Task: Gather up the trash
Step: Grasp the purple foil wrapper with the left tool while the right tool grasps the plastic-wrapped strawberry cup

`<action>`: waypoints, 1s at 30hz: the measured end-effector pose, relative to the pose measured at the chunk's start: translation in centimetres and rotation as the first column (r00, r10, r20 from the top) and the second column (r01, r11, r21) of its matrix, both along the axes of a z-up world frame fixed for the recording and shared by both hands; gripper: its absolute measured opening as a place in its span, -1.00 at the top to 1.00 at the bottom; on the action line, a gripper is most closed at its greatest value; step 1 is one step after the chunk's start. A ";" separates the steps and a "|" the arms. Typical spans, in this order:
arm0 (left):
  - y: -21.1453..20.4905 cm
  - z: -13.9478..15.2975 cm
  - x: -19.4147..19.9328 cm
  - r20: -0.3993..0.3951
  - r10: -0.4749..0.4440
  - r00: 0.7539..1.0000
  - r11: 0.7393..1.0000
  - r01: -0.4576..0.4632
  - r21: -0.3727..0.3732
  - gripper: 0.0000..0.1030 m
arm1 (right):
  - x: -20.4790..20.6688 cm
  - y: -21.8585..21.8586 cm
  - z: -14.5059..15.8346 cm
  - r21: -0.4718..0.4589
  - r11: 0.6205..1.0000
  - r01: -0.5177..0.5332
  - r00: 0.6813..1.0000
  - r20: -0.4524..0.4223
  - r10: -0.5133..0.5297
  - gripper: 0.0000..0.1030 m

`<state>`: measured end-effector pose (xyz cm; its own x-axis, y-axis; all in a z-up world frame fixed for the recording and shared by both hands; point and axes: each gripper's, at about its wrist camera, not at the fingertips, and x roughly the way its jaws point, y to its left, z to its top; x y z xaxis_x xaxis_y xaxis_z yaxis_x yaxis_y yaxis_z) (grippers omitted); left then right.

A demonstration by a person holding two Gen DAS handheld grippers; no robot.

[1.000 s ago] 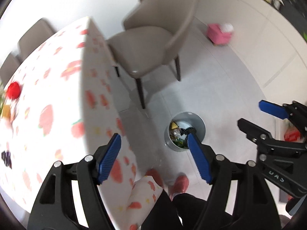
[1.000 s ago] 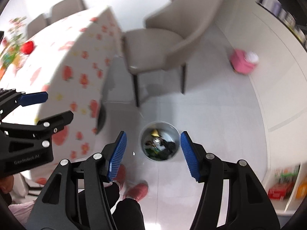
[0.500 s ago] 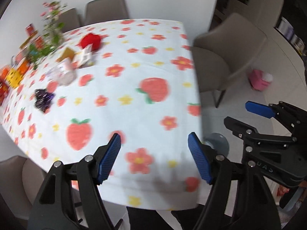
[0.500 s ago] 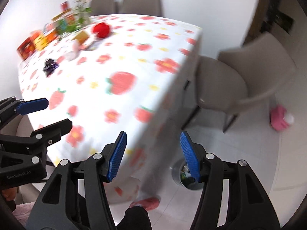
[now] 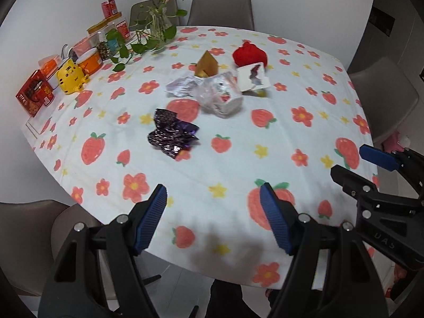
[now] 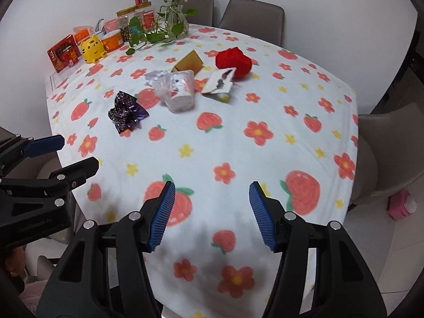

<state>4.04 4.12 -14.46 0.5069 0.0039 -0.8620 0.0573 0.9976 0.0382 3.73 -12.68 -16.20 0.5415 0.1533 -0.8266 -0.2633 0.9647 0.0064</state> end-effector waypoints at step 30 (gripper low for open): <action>8.2 -7.9 13.2 -0.124 0.195 0.973 0.979 -0.200 -0.034 -0.41 | 17.3 9.7 -7.0 -0.083 0.978 -0.193 0.979 -0.075 0.187 -0.10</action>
<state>17.26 12.28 -22.34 0.3936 0.0529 -0.9177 -0.1396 0.9902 -0.0028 21.04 -2.97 -23.16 0.4534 0.1720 -0.8746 -0.4441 0.8943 -0.0544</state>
